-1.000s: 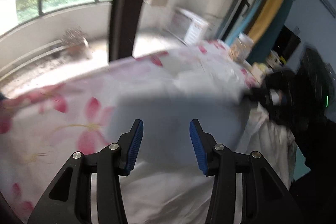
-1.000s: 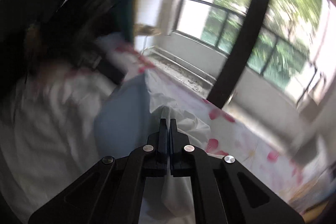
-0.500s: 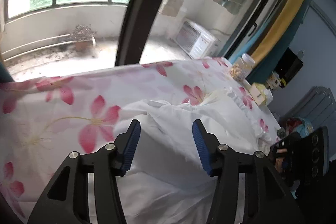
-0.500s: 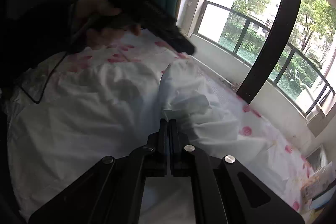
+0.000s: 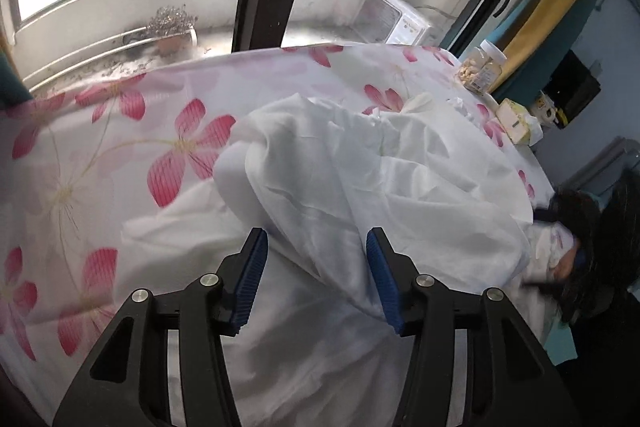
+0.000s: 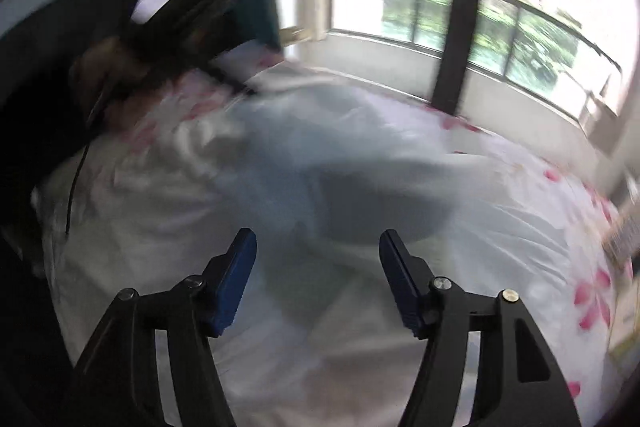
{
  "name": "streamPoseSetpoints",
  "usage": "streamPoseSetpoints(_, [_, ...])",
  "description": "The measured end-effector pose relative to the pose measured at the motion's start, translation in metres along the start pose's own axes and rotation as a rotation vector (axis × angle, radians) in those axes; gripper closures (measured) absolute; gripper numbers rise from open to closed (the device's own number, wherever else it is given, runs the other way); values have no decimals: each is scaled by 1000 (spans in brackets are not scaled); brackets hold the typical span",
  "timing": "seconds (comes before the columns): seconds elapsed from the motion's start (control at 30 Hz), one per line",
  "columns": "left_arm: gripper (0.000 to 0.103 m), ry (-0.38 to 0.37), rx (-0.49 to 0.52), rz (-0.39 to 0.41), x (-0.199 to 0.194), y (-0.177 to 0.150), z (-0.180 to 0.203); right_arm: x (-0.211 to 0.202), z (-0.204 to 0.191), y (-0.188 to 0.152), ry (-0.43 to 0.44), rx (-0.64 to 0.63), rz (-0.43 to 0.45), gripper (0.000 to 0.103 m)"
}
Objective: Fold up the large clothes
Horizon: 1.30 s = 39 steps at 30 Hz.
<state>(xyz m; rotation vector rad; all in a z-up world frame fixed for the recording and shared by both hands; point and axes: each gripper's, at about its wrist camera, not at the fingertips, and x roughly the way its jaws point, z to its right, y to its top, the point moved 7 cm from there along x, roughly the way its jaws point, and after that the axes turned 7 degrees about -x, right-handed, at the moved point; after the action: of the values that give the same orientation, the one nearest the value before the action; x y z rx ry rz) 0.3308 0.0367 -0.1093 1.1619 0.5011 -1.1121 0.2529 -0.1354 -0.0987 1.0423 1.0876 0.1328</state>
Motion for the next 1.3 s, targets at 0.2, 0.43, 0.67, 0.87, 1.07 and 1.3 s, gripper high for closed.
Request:
streamPoseSetpoints(0.2, [49, -8, -15, 13, -3, -17, 4, -4, 69, 9, -54, 431, 2, 39])
streamPoseSetpoints(0.43, [57, -15, -15, 47, -5, -18, 9, 24, 83, 9, 135, 797, -37, 39])
streamPoseSetpoints(0.67, [80, -9, -25, 109, -10, -20, 17, 18, 92, 41, -23, 738, -62, 39])
streamPoseSetpoints(0.87, [91, -19, -68, 136, -10, -31, 10, 55, 78, 10, -77, 658, -219, 39])
streamPoseSetpoints(1.07, [93, -38, -110, 176, -18, -37, 3, 46, 73, -18, -63, 679, -245, 63])
streamPoseSetpoints(1.3, [97, -48, -125, 246, -26, -31, 11, 49, 63, -41, 63, 771, -282, 63])
